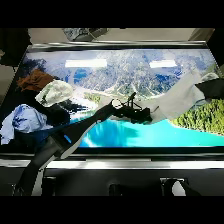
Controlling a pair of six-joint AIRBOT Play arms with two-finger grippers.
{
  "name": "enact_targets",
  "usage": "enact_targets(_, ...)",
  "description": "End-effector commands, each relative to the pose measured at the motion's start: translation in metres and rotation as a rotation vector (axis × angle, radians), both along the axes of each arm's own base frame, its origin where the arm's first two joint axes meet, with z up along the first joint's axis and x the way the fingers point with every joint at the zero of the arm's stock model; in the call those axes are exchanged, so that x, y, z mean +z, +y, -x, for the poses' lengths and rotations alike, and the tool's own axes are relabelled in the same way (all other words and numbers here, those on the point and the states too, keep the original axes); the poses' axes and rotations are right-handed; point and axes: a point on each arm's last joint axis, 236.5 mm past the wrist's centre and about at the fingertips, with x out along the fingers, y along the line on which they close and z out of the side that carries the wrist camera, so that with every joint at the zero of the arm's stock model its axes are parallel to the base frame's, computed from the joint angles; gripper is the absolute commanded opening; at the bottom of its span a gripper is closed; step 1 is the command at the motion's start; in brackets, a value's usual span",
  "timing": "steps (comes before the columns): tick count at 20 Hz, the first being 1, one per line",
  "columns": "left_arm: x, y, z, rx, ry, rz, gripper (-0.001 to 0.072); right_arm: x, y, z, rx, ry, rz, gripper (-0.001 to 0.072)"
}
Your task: Fold the shirts.
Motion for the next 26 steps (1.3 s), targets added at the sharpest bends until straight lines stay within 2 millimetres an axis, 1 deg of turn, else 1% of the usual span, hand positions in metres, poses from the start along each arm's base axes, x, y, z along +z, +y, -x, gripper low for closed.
enact_targets(1,-0.004,-0.021,0.009,0.016,0.054,0.044,0.0036,-0.007,0.011,-0.004,0.027,0.012,0.047,0.0045)
enact_targets(2,0.0,-0.018,0.008,-0.006,0.024,0.051,0.0034,-0.019,0.024,-0.004,0.076,0.046,0.069,0.0045)
enact_targets(3,0.007,-0.01,0.005,-0.037,-0.022,0.046,0.0033,-0.03,0.037,-0.007,0.123,0.074,0.086,0.0045)
enact_targets(4,0.013,0.007,0.0,-0.08,-0.094,-0.004,0.0032,-0.036,0.048,-0.011,0.154,0.083,0.092,0.0045)
enact_targets(6,0.025,0.063,-0.02,-0.15,-0.242,-0.191,0.0033,-0.041,0.069,-0.026,0.189,0.075,0.065,0.0045)
enact_targets(7,0.04,0.097,-0.038,-0.159,-0.322,-0.274,0.0033,-0.043,0.082,-0.032,0.211,0.068,0.05,0.0045)
enact_targets(8,0.06,0.129,-0.057,-0.135,-0.382,-0.329,0.0033,-0.046,0.097,-0.038,0.237,0.066,0.034,0.0045)
enact_targets(9,0.087,0.165,-0.079,-0.079,-0.433,-0.362,0.0034,-0.05,0.112,-0.043,0.262,0.066,0.017,0.0045)
enact_targets(11,0.144,0.233,-0.116,0.056,-0.512,-0.385,0.0035,-0.058,0.147,-0.056,0.308,0.06,-0.032,0.0045)
enact_targets(12,0.172,0.265,-0.129,0.125,-0.544,-0.384,0.0035,-0.064,0.167,-0.064,0.326,0.061,-0.058,0.0045)
enact_targets(13,0.2,0.297,-0.139,0.198,-0.578,-0.383,0.0035,-0.073,0.188,-0.071,0.345,0.069,-0.085,0.0045)
enact_targets(14,0.223,0.324,-0.145,0.258,-0.611,-0.385,0.0035,-0.084,0.209,-0.077,0.363,0.087,-0.117,0.0045)
enact_targets(15,0.245,0.35,-0.148,0.306,-0.649,-0.389,0.0036,-0.098,0.233,-0.083,0.381,0.104,-0.151,0.0045)
enact_targets(16,0.262,0.37,-0.147,0.345,-0.67,-0.394,0.0036,-0.112,0.256,-0.088,0.394,0.119,-0.183,0.0046)
enact_targets(17,0.277,0.387,-0.143,0.367,-0.695,-0.403,0.0036,-0.127,0.28,-0.091,0.405,0.14,-0.224,0.0046)
enact_targets(18,0.289,0.399,-0.138,0.377,-0.716,-0.412,0.0037,-0.143,0.301,-0.094,0.411,0.164,-0.261,0.0046)
enact_targets(19,0.297,0.407,-0.131,0.373,-0.738,-0.422,0.0037,-0.161,0.318,-0.095,0.408,0.204,-0.295,0.0046)
enact_targets(21,0.309,0.414,-0.121,0.366,-0.769,-0.432,0.0037,-0.2,0.347,-0.091,0.408,0.308,-0.362,0.0047)
enact_targets(22,0.313,0.414,-0.119,0.363,-0.781,-0.431,0.0037,-0.215,0.36,-0.087,0.413,0.351,-0.395,0.0047)
enact_targets(23,0.314,0.413,-0.117,0.352,-0.792,-0.433,0.0037,-0.224,0.374,-0.081,0.429,0.376,-0.436,0.0048)
enact_targets(24,0.312,0.411,-0.117,0.343,-0.794,-0.435,0.0037,-0.227,0.387,-0.077,0.446,0.386,-0.479,0.0048)
enact_targets(26,0.301,0.407,-0.116,0.324,-0.775,-0.44,0.0037,-0.224,0.401,-0.072,0.475,0.364,-0.507,0.0048)
